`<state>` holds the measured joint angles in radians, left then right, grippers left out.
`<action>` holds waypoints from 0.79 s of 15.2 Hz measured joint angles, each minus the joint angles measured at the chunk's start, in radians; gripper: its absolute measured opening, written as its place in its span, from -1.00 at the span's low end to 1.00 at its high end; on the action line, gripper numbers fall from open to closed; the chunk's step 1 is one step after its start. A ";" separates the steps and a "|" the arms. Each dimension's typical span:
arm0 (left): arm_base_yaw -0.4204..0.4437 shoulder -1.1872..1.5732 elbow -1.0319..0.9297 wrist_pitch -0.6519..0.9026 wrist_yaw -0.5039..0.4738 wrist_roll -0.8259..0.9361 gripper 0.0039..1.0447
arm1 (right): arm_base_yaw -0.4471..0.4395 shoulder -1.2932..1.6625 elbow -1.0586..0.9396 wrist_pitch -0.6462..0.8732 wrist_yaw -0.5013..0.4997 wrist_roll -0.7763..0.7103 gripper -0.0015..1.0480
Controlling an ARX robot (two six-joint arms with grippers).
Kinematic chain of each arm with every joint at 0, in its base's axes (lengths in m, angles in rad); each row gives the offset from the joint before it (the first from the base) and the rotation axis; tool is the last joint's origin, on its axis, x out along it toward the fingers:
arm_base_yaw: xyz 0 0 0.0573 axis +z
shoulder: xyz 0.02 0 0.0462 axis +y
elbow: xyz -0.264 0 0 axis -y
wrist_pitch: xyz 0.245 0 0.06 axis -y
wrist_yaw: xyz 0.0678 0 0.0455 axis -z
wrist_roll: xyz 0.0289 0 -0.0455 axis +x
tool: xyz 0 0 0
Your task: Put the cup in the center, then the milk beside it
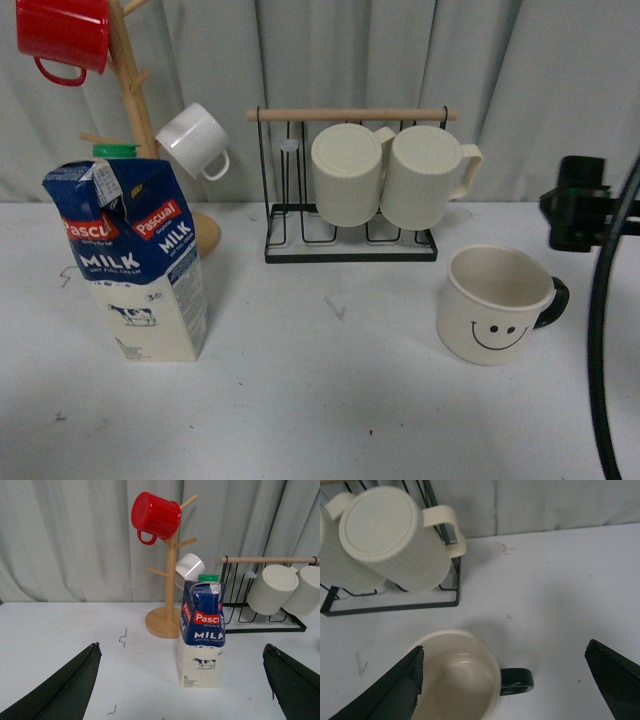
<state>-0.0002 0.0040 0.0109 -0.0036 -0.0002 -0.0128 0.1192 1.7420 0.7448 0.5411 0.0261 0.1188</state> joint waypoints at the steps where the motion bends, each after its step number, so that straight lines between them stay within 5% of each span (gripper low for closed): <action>1: 0.000 0.000 0.000 0.000 0.000 0.000 0.88 | 0.020 0.042 0.037 -0.028 0.009 -0.003 0.87; 11: 0.000 0.000 0.000 0.000 0.000 0.000 0.88 | 0.025 0.281 0.254 -0.222 0.018 -0.024 0.87; 12: 0.000 0.000 0.000 0.000 0.000 0.000 0.88 | 0.025 0.288 0.275 -0.243 0.018 -0.038 0.72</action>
<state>-0.0002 0.0040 0.0109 -0.0036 -0.0002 -0.0128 0.1440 2.0296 1.0195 0.2977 0.0444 0.0811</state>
